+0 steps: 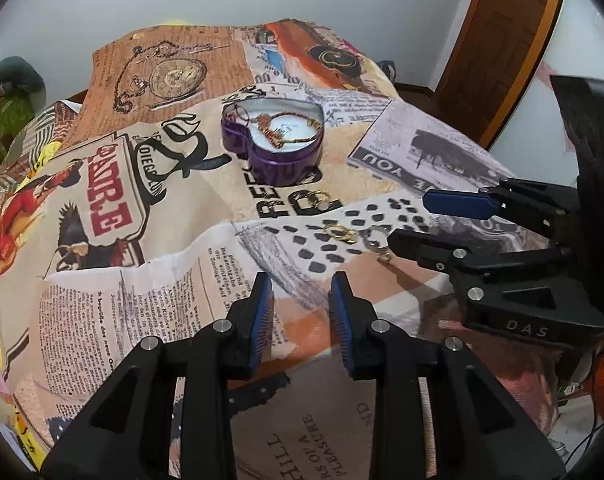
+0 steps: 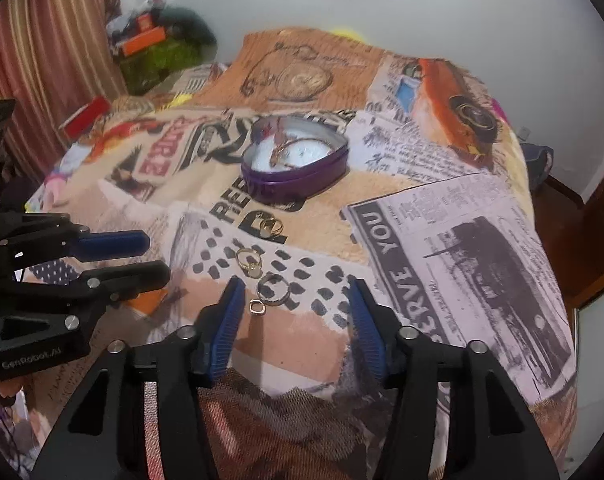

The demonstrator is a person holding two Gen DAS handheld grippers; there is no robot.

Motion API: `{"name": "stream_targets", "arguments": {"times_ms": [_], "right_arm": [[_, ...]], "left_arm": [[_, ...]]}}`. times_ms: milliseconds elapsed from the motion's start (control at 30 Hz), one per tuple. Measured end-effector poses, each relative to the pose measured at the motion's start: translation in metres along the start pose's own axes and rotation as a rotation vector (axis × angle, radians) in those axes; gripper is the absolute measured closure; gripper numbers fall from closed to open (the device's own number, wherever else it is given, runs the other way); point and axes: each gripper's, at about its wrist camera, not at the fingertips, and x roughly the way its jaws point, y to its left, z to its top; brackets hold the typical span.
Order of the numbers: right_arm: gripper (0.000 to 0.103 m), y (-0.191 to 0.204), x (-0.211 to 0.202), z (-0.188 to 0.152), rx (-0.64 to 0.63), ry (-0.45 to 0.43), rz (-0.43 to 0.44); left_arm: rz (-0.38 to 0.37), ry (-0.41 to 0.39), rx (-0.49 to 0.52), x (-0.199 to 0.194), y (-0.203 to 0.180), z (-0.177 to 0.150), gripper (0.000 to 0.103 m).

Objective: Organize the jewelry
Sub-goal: 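Withdraw both tools and move them toward the small gold rings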

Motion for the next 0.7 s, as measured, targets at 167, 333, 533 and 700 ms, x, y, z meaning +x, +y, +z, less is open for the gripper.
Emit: {"name": "stream_targets", "arguments": {"times_ms": [167, 333, 533, 700], "right_arm": [[0.062, 0.005, 0.018, 0.002, -0.026, 0.047, 0.004], [0.081, 0.005, 0.027, 0.001, -0.022, 0.071, 0.016], [0.083, -0.005, 0.018, -0.003, -0.002, 0.033, 0.0], [0.083, -0.021, 0.002, -0.004, 0.045, -0.005, 0.005]], "left_arm": [[-0.004, 0.005, -0.011, 0.005, 0.006, 0.0, 0.073], [-0.031, -0.002, -0.002, 0.006, 0.005, 0.004, 0.073], [-0.052, 0.007, 0.019, 0.015, -0.007, 0.014, 0.073], [-0.067, 0.03, 0.059, 0.03, -0.023, 0.022, 0.073]]}}
